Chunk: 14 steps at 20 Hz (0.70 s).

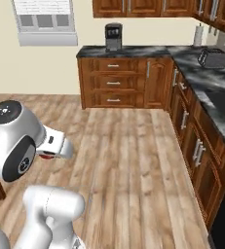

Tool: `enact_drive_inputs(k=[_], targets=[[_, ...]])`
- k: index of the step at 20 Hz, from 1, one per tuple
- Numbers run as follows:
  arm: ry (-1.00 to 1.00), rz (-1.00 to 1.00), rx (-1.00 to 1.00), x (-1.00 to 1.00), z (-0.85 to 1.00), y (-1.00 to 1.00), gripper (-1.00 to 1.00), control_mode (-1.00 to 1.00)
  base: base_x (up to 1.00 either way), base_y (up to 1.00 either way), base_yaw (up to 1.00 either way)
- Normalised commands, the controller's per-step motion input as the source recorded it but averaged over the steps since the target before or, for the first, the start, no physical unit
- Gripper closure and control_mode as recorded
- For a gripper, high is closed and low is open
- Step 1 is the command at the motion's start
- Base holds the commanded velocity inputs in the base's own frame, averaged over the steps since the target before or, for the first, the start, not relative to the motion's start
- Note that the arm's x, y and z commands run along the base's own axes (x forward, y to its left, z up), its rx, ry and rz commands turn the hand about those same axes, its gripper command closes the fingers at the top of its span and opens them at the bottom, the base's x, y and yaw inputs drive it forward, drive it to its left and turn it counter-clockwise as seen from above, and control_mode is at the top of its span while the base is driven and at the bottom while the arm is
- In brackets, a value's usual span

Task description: Pick the pear and tangerine from the fridge and place them on the plate next to the blender to make a fruit smoothie.

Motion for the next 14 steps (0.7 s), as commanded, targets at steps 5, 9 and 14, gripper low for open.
enact_drive_inputs(k=[5,9,14], targets=[[0.0,0.0,0.0,0.0,0.0,0.0,1.0,1.0,0.15,0.31,0.81],[0.0,0.0,0.0,0.0,0.0,0.0,1.0,1.0,0.18,0.24,0.82],[0.0,0.0,0.0,0.0,0.0,0.0,1.0,1.0,0.29,0.19,0.78]])
